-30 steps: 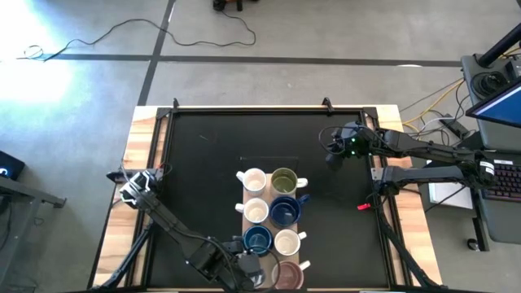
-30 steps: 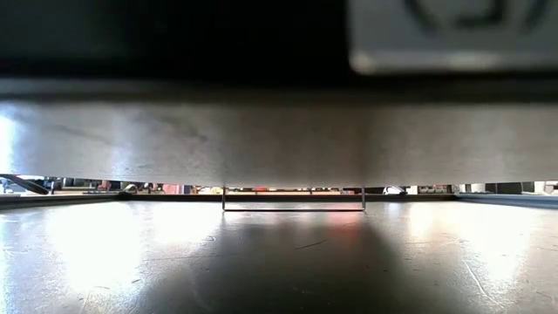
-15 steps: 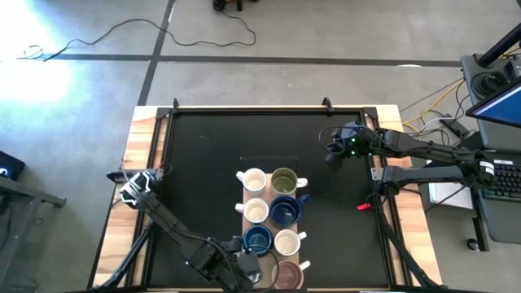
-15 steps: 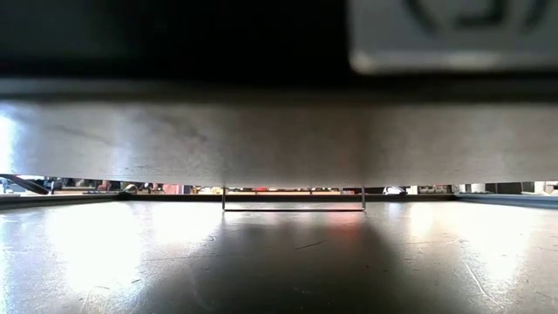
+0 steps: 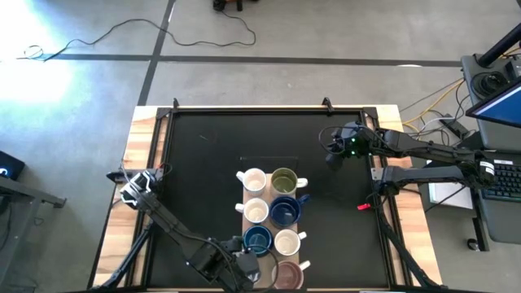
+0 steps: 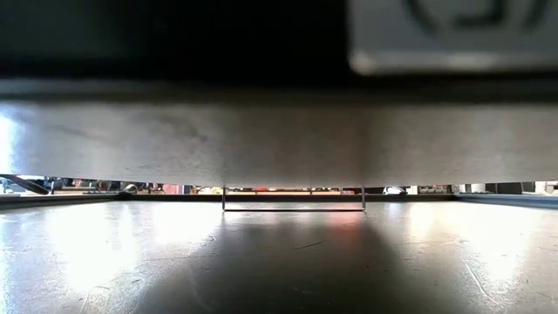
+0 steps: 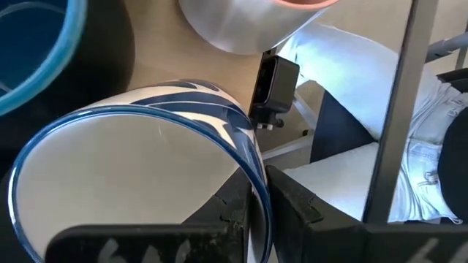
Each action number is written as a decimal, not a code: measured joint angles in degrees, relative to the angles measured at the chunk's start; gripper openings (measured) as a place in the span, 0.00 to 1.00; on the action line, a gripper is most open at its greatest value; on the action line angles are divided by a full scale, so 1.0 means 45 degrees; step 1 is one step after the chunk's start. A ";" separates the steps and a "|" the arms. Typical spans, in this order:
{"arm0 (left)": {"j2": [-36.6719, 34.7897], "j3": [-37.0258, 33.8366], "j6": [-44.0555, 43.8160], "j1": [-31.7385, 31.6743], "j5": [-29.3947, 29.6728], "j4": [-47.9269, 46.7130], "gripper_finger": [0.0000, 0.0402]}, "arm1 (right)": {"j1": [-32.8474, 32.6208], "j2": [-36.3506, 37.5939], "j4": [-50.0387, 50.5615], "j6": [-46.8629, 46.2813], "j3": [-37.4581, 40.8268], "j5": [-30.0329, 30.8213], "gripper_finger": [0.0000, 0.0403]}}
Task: Place coffee mugs
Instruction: Put the blue patterned mug on the shelf, then return to Home Position
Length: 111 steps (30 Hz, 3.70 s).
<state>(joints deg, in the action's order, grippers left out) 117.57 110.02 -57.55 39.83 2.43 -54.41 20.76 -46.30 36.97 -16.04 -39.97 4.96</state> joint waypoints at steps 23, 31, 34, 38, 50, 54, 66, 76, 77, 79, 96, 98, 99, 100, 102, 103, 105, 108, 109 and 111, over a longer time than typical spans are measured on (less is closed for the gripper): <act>0.0089 -0.0005 -0.0090 -0.0053 0.0022 0.0651 0.15 | 0.0000 0.0000 -0.0003 0.0001 0.0000 -0.0001 0.21; 0.0089 -0.0005 -0.0003 -0.0053 0.0020 0.0903 0.15 | 0.0004 0.0000 0.0000 0.0002 0.0000 -0.0002 0.21; 0.0089 -0.0007 -0.0003 -0.0053 0.0027 0.1050 0.15 | -0.0001 0.0000 0.0000 0.0000 0.0000 0.0002 0.21; 0.0089 -0.0010 -0.0003 -0.0053 0.0032 0.1228 0.15 | -0.0001 0.0000 0.0000 -0.0001 0.0000 -0.0001 0.21; 0.0108 0.0411 -0.0007 -0.0053 0.0032 0.1271 0.15 | -0.0001 0.0000 0.0000 -0.0002 0.0000 0.0002 0.21; 0.0108 0.0500 -0.0003 -0.0053 0.0029 0.1210 0.15 | 0.0001 0.0000 -0.0004 0.0001 0.0000 0.0000 0.21; -0.0214 0.0520 0.0761 0.0216 0.1123 -0.0199 0.15 | -0.0001 0.0000 -0.0002 0.0000 0.0000 -0.0002 0.21; -0.1065 0.0525 0.1144 0.0651 0.2779 -0.3738 0.17 | 0.0001 0.0000 0.0000 0.0000 0.0000 0.0001 0.21; -0.1208 0.0529 0.1197 0.0672 0.2966 -0.4114 0.17 | 0.0004 0.0000 -0.0005 -0.0001 0.0000 0.0002 0.21; -0.1391 0.0529 0.1246 0.0695 0.3571 -0.4932 0.17 | -0.0001 0.0000 0.0000 -0.0002 -0.0002 0.0000 0.21; -0.5052 -0.3151 0.0828 0.0434 0.7114 -0.7434 0.17 | 0.0001 0.0000 0.0000 -0.0001 0.0000 0.0002 0.21; -0.6074 -0.4530 0.0489 0.0397 0.7248 -0.6802 0.17 | 0.0002 0.0000 0.0000 0.0001 0.0000 0.0002 0.21; -0.6665 -0.5264 0.0403 0.0346 0.7276 -0.6310 0.17 | -0.0001 0.0000 -0.0001 -0.0002 0.0000 -0.0002 0.21; -0.7252 -0.6020 0.0376 0.0302 0.7295 -0.5806 0.17 | -0.0001 0.0000 0.0000 -0.0002 0.0000 0.0002 0.21; -0.8484 -0.7625 0.0371 0.0192 0.7397 -0.4582 0.17 | 0.0002 0.0000 0.0000 -0.0001 0.0000 0.0002 0.21; -0.9102 -0.8389 0.0418 0.0124 0.7521 -0.3899 0.17 | 0.0000 0.0000 0.0000 -0.0001 0.0000 0.0002 0.21; -1.0469 -0.9892 0.0622 -0.0027 0.7970 -0.2703 0.17 | 0.0004 0.0000 0.0000 0.0002 0.0000 0.0002 0.21; -1.2467 -1.2032 0.1065 -0.0301 0.9205 -0.0814 0.17 | -0.0001 0.0000 0.0000 -0.0002 0.0000 0.0002 0.21; -1.3109 -1.2712 0.1239 -0.0415 0.9684 -0.0216 0.17 | 0.0002 0.0000 -0.0002 0.0000 -0.0002 0.0002 0.21; -1.4383 -1.3944 0.1797 -0.0658 1.0460 0.1011 0.17 | -0.0001 0.0000 0.0000 0.0002 0.0000 -0.0001 0.21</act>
<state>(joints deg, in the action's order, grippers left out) 52.85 47.27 -49.46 36.87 49.49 -49.85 20.75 -46.30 36.97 -16.03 -39.97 4.96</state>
